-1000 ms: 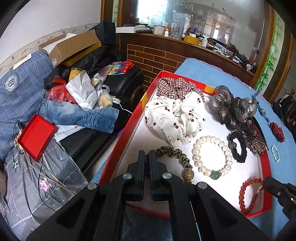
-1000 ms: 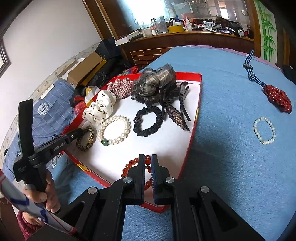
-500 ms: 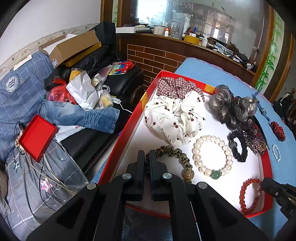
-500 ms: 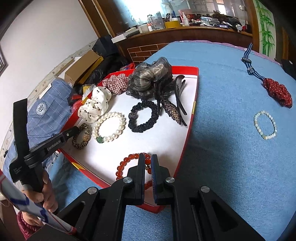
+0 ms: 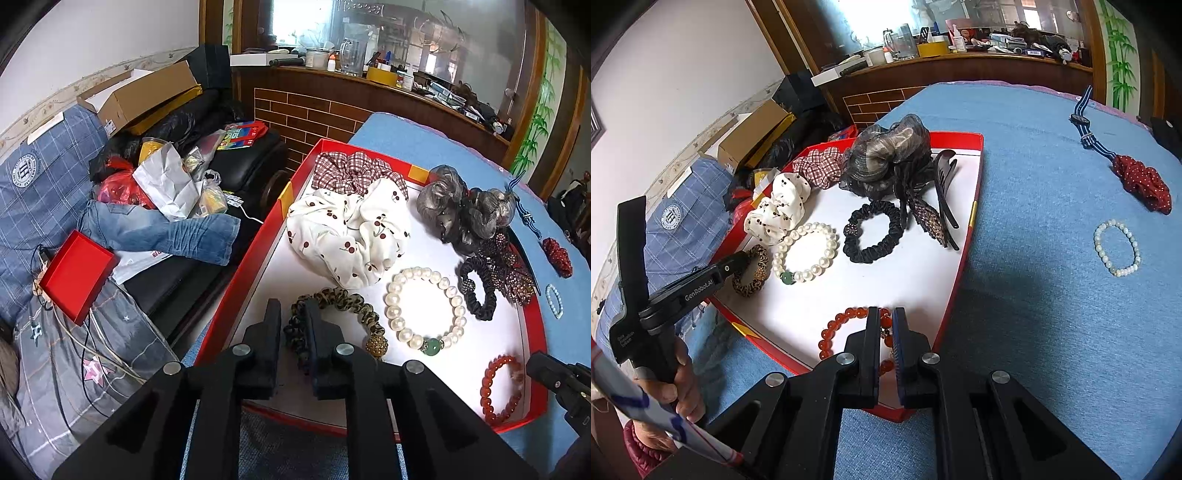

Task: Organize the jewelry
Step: 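Lower both bracelets into the red box and open both tools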

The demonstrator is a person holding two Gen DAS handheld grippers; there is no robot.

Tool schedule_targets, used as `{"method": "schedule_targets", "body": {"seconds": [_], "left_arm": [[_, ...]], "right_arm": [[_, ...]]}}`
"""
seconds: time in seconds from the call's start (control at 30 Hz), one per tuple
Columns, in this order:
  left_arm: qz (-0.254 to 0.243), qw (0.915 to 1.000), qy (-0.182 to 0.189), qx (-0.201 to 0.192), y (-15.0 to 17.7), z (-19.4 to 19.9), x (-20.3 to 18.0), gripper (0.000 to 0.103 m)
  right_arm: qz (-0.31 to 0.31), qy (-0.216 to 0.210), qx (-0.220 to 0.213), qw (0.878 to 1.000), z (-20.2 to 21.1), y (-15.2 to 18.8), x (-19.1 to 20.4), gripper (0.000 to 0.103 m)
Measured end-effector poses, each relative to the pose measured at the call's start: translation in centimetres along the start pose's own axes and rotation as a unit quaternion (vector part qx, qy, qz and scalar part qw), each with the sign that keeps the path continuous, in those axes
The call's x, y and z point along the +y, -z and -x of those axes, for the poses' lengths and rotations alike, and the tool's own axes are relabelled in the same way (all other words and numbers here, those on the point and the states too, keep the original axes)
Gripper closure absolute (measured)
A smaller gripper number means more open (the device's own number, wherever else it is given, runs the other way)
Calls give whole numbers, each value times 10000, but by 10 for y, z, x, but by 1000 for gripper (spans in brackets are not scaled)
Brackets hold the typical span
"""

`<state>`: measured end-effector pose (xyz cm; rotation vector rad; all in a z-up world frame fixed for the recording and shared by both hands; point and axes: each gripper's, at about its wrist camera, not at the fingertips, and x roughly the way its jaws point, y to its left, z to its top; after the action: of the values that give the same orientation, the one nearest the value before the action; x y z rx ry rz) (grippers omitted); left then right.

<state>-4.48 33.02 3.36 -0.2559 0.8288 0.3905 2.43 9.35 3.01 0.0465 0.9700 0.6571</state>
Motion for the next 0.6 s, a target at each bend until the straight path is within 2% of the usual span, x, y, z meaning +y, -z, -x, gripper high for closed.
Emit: {"method": "schedule_targets", "body": {"seconds": [0.1, 0.17, 0.3, 0.6], "left_arm": [[-34, 10000, -35, -40, 0, 1, -1, 79], [-75, 9999, -103, -104, 0, 4, -2, 63], [-99, 9997, -162, -134, 0, 6, -6, 63], [-353, 9973, -535, -367, 4, 17, -19, 63]], "right_arm": [[-22, -20, -45, 10000, 4, 0, -1, 89], [-43, -18, -93, 9999, 6, 0, -2, 85], [-126, -36, -161, 9998, 11, -1, -7, 85], [-379, 2, -349, 9987, 31, 1, -27, 85]]}}
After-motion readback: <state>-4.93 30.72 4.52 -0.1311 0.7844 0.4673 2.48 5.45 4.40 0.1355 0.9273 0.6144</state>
